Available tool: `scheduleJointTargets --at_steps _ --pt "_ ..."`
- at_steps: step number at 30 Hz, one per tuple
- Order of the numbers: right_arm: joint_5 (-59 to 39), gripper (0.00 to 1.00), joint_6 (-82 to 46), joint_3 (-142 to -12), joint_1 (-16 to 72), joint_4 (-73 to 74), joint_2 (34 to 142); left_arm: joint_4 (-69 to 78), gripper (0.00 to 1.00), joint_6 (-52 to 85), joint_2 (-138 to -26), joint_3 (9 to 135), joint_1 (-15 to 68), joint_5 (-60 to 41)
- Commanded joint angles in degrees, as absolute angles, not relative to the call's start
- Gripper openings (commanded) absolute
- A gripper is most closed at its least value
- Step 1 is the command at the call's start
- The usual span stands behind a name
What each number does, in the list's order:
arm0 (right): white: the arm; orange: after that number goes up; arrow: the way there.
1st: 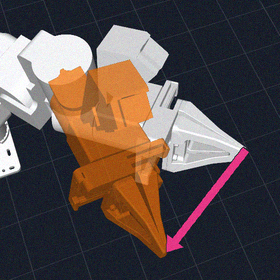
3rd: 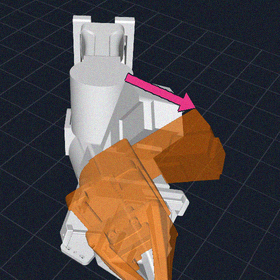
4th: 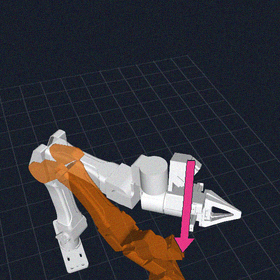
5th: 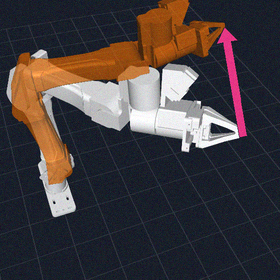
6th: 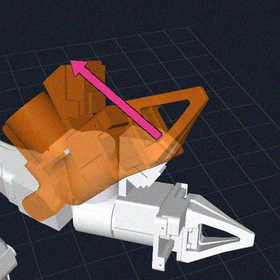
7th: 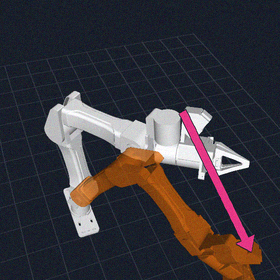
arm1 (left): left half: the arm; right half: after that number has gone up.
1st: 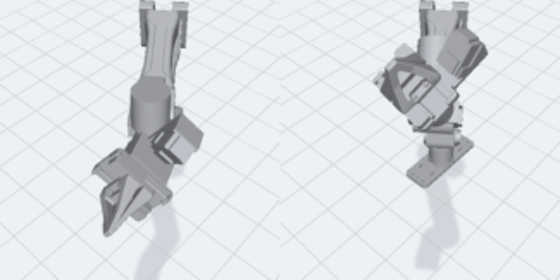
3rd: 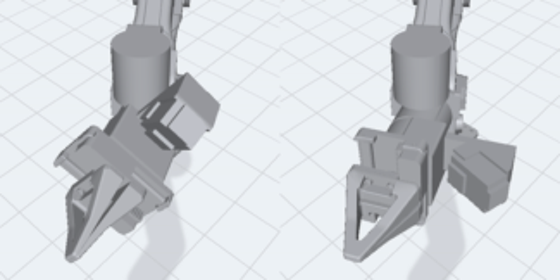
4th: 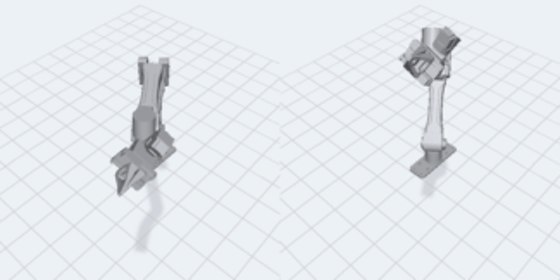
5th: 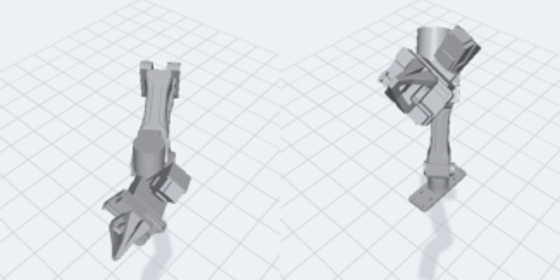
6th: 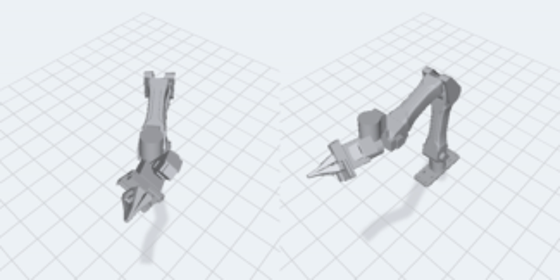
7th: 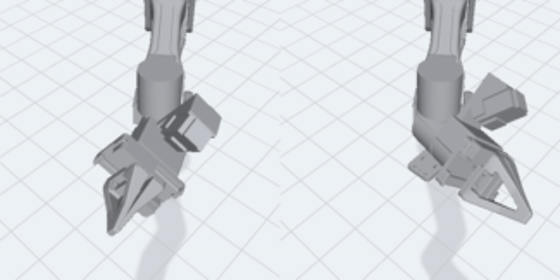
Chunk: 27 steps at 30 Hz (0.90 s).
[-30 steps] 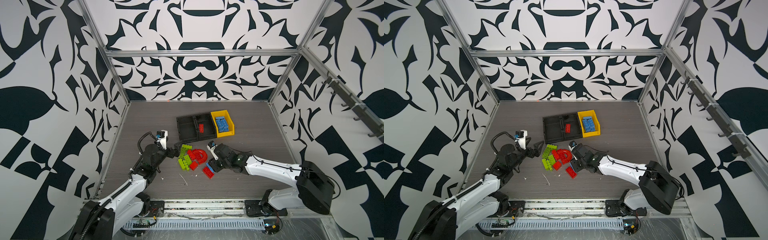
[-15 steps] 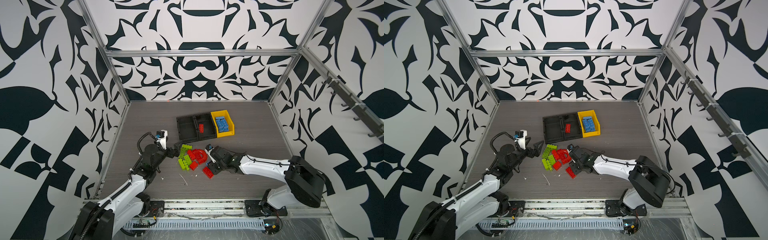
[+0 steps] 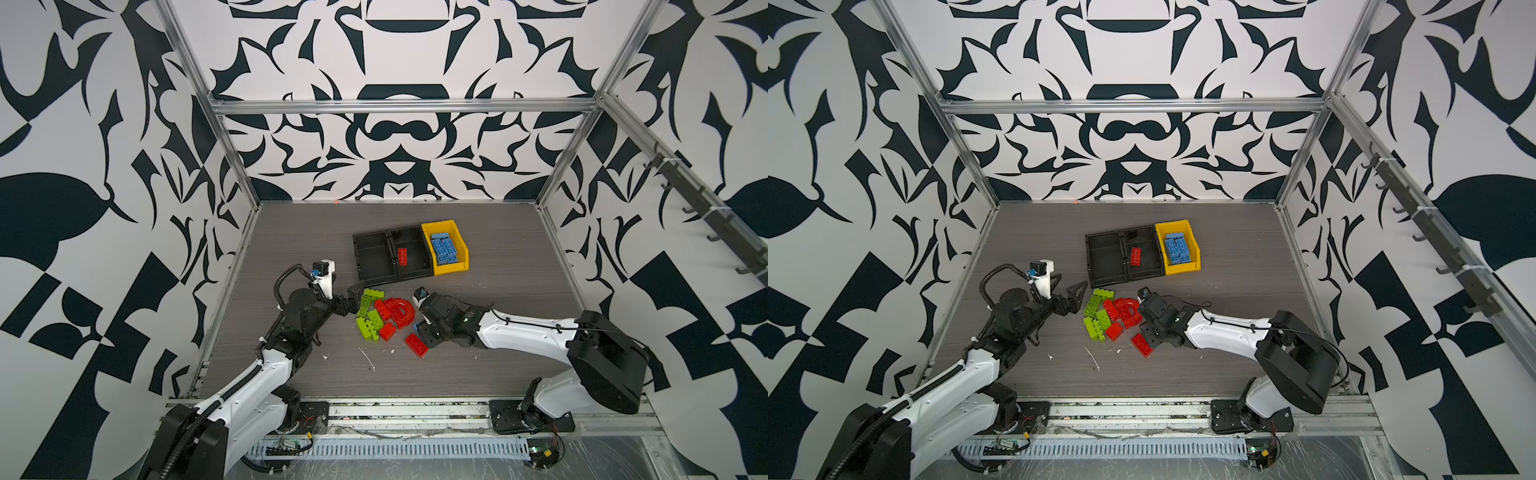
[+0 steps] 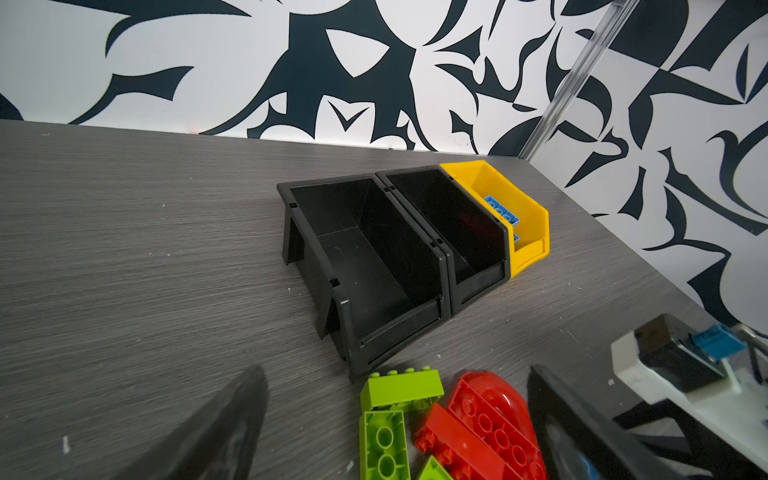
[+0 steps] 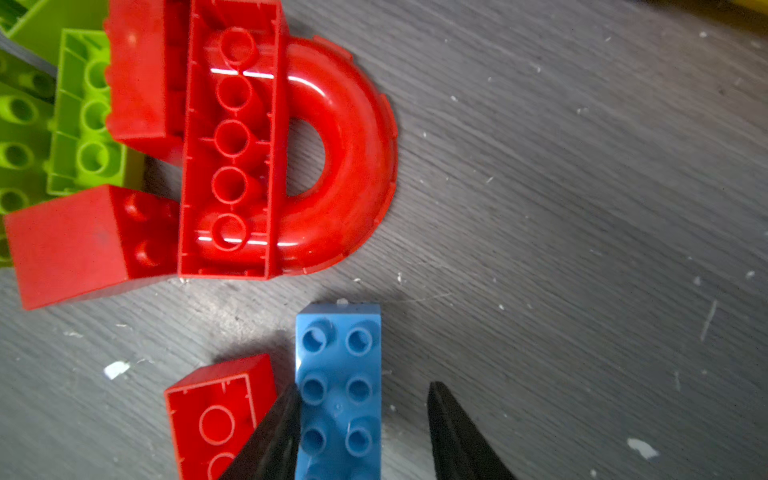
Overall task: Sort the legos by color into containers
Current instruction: 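Lower the right gripper onto the blue brick and close on it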
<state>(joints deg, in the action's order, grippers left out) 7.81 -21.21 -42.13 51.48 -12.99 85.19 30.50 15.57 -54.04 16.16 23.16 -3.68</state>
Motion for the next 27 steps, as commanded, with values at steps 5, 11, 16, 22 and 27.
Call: scheduleJointTargets --at_steps 5,11,16,22,27 --pt "16.3 0.53 -23.6 -43.4 50.6 -17.5 79.0 30.0 1.00 15.5 -53.5 16.8 23.2 -3.5" --pt "15.2 0.54 -24.3 -45.4 51.4 -18.1 78.6 30.1 1.00 15.6 -53.9 17.0 23.2 -3.7" --pt "13.5 0.54 -25.4 -46.9 52.5 -17.1 82.3 30.0 1.00 15.6 -53.6 16.9 23.2 -3.7" --pt "13.3 0.55 -25.8 -48.3 53.5 -16.8 86.2 30.0 1.00 15.6 -53.8 16.9 23.2 -3.7" --pt "14.4 0.55 -25.4 -48.3 53.6 -17.3 87.4 30.0 1.00 15.6 -53.8 16.9 23.2 -3.7"
